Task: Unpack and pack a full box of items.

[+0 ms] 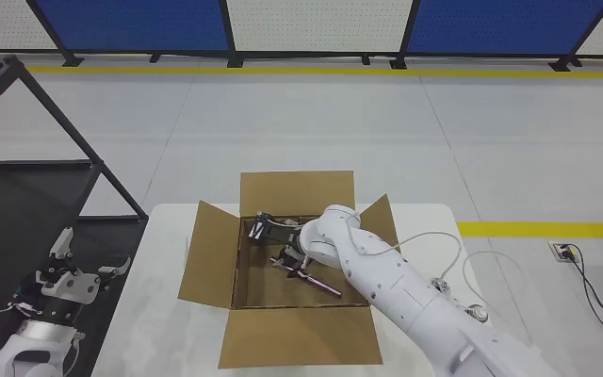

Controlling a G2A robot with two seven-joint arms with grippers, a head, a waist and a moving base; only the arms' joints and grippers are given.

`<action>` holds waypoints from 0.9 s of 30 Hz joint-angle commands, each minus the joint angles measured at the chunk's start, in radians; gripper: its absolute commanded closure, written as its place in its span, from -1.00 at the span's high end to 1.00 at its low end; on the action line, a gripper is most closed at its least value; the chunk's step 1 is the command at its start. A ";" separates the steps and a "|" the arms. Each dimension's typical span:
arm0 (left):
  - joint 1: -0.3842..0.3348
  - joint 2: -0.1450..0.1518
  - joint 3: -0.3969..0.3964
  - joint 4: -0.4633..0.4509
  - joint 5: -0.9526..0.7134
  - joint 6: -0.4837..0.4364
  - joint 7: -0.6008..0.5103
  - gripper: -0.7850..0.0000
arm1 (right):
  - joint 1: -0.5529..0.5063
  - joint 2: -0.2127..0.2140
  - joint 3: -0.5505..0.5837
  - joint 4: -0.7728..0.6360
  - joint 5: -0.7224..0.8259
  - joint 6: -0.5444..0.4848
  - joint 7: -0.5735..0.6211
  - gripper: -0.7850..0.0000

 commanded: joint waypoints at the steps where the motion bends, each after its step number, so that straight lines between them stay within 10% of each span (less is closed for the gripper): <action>1: 0.000 0.000 0.000 0.000 0.000 0.000 0.000 1.00 | -0.034 0.037 0.040 -0.109 -0.022 0.004 0.026 1.00; 12: 0.000 0.000 0.000 0.000 0.000 0.000 0.000 1.00 | -0.444 0.237 0.410 -0.816 -0.142 -0.028 0.161 1.00; 27: 0.000 0.000 0.000 0.000 0.000 0.000 0.000 1.00 | -0.582 0.278 0.569 -0.937 -0.071 -0.113 0.084 1.00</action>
